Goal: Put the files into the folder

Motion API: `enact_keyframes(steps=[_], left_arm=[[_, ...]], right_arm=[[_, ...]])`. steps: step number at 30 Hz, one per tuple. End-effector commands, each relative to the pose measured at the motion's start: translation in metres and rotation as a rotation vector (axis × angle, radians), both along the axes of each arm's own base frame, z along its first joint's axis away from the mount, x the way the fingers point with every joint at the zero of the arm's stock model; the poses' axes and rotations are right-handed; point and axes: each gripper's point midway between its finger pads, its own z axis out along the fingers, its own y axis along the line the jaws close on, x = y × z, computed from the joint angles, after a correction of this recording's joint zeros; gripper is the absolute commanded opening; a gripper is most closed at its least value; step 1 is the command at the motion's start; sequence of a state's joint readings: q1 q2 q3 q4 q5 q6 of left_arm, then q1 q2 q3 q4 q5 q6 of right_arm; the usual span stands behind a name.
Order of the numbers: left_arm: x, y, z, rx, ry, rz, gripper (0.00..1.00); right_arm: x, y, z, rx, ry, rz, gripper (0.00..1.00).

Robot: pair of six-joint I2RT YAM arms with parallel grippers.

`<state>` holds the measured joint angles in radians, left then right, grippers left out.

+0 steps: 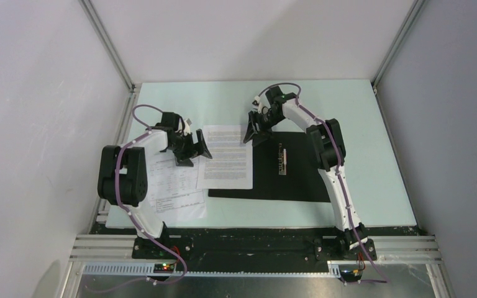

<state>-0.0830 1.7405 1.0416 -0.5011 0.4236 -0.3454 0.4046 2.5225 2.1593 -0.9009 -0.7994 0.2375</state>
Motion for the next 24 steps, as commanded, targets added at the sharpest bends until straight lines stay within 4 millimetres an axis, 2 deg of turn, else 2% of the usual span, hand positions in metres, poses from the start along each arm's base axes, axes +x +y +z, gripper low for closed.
enact_keyframes(steps=[1,14,18,20,24], left_arm=[[0.011,-0.003,0.003,-0.014,-0.018,0.008,0.97],[0.008,-0.004,0.002,-0.017,-0.014,0.005,0.97],[0.008,-0.004,0.003,-0.018,-0.016,0.004,0.97],[0.008,-0.004,0.003,-0.019,-0.014,0.006,0.97],[0.007,-0.004,0.002,-0.018,-0.013,0.006,0.97]], right_arm=[[-0.003,0.013,0.029,0.08,-0.011,0.012,0.58],[-0.007,0.026,0.041,0.161,0.018,0.02,0.56],[0.005,0.013,0.04,0.071,-0.068,0.005,0.54],[0.007,0.001,0.04,0.013,-0.085,-0.015,0.58],[-0.001,-0.009,0.038,-0.008,-0.048,-0.038,0.6]])
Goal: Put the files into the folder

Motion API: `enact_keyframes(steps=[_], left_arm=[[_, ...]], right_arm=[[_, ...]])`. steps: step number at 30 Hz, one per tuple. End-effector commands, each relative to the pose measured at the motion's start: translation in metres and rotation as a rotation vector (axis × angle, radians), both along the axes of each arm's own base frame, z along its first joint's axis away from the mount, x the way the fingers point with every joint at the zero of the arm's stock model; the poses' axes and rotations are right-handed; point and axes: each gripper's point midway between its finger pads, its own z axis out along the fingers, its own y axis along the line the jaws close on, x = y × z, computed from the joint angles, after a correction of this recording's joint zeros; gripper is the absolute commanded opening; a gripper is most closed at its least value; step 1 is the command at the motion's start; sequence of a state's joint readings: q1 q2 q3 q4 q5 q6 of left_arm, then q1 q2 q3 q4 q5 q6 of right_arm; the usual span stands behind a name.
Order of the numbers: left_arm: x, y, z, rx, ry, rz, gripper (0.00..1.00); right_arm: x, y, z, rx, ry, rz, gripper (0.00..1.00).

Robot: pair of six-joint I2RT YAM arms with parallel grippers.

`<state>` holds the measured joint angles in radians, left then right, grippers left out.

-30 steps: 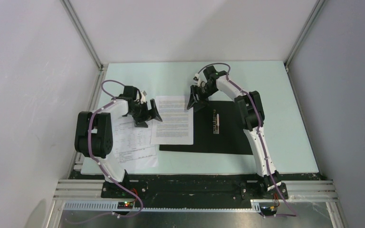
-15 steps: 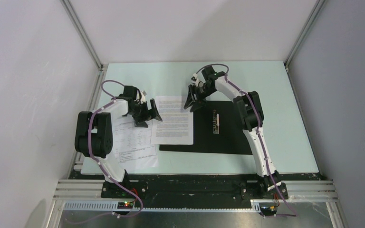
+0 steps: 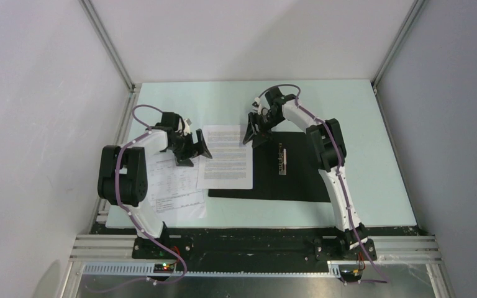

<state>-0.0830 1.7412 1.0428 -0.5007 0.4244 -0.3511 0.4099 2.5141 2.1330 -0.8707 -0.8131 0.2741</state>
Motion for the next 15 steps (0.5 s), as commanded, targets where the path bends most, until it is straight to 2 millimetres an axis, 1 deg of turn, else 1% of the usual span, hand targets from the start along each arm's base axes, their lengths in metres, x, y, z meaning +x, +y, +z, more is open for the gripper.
enact_keyframes(steps=[1,2,5,15], left_arm=[[0.007,-0.003,0.002,-0.014,-0.017,0.002,0.97],[0.008,-0.003,0.003,-0.015,-0.018,0.002,0.97],[0.008,-0.004,0.002,-0.014,-0.016,0.001,0.97],[0.007,-0.004,0.003,-0.017,-0.017,0.001,0.97]], right_arm=[[-0.001,-0.016,0.035,-0.025,-0.054,-0.025,0.6],[-0.002,-0.016,0.037,-0.023,-0.053,-0.027,0.6],[-0.005,-0.015,0.033,-0.018,-0.034,-0.024,0.6],[-0.006,-0.002,0.024,0.005,-0.017,-0.007,0.61]])
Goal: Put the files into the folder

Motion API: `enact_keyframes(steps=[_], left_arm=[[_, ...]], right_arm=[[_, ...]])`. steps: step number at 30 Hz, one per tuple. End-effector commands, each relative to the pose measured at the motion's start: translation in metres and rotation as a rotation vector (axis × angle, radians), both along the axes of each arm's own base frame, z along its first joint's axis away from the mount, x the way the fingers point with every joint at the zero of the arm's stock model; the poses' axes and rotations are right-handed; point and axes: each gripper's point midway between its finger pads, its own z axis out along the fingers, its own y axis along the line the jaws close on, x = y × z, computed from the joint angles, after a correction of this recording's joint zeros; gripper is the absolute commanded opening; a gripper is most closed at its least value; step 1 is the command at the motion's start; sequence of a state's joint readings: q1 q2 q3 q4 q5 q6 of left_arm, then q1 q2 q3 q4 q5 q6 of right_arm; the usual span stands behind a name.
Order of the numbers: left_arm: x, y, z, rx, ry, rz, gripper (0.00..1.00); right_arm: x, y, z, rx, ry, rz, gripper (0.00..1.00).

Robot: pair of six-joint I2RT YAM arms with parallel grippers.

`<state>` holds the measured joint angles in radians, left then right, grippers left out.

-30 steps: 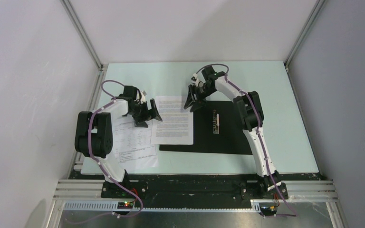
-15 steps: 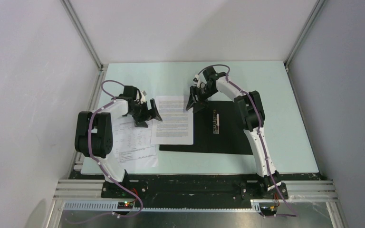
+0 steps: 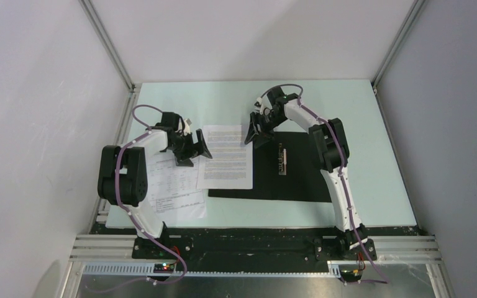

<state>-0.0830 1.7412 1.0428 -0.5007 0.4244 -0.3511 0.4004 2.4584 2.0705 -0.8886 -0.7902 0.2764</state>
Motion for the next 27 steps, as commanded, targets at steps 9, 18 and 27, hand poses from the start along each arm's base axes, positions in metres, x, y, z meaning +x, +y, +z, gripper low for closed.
enact_keyframes(steps=[9,18,27], left_arm=[[0.006,-0.004,0.003,-0.014,-0.019,0.0,0.97],[0.006,-0.004,0.003,-0.015,-0.017,-0.001,0.97],[0.006,-0.004,0.003,-0.014,-0.018,-0.002,0.97]], right_arm=[[-0.001,0.019,0.013,0.071,0.0,0.02,0.61],[0.009,0.012,0.016,0.018,-0.065,0.013,0.61],[0.008,0.008,0.004,-0.019,-0.052,0.009,0.62]])
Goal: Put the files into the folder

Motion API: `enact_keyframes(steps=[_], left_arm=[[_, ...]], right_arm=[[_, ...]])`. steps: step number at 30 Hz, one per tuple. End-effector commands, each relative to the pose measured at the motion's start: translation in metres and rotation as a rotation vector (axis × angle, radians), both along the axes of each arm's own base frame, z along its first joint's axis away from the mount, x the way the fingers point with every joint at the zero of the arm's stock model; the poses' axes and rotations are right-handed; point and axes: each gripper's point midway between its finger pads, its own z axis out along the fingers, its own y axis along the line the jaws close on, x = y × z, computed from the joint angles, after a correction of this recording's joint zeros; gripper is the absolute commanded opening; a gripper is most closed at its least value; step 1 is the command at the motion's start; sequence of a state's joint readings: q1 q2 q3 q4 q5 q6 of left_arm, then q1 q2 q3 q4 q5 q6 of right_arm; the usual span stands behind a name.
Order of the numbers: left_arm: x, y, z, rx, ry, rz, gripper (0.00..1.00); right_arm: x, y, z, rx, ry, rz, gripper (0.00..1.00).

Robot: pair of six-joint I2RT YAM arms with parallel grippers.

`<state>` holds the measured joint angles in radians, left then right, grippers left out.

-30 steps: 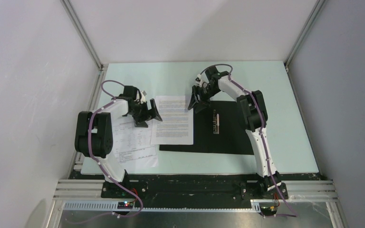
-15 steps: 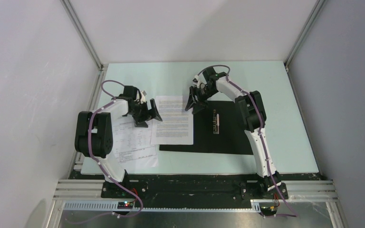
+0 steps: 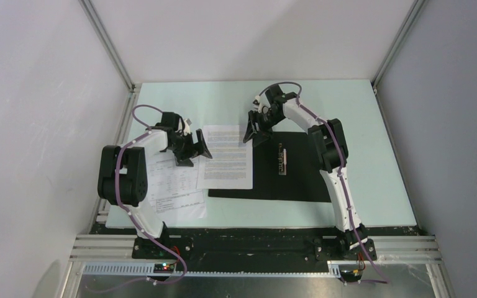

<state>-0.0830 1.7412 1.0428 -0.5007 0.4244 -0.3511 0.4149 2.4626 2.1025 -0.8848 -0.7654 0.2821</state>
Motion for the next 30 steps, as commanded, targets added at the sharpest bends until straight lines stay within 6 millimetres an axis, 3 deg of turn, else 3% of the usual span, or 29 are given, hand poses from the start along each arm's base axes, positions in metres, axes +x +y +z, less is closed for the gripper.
enact_keyframes(steps=[1,15,19,24,30], left_arm=[[0.006,-0.005,0.003,-0.015,-0.019,-0.002,0.97],[0.005,-0.006,0.002,-0.017,-0.012,-0.006,0.97],[0.005,-0.007,0.002,-0.02,-0.012,-0.008,0.97],[0.004,-0.009,0.001,-0.028,-0.006,-0.012,0.97],[0.003,-0.01,-0.001,-0.031,0.002,-0.015,0.97]], right_arm=[[0.002,0.002,-0.002,-0.01,-0.012,0.006,0.62],[-0.007,0.02,-0.011,0.046,0.054,0.023,0.63],[-0.006,0.025,-0.003,0.085,0.055,0.025,0.63],[-0.008,0.041,0.023,0.244,0.105,0.043,0.63],[-0.014,0.055,0.028,0.303,0.15,0.056,0.64]])
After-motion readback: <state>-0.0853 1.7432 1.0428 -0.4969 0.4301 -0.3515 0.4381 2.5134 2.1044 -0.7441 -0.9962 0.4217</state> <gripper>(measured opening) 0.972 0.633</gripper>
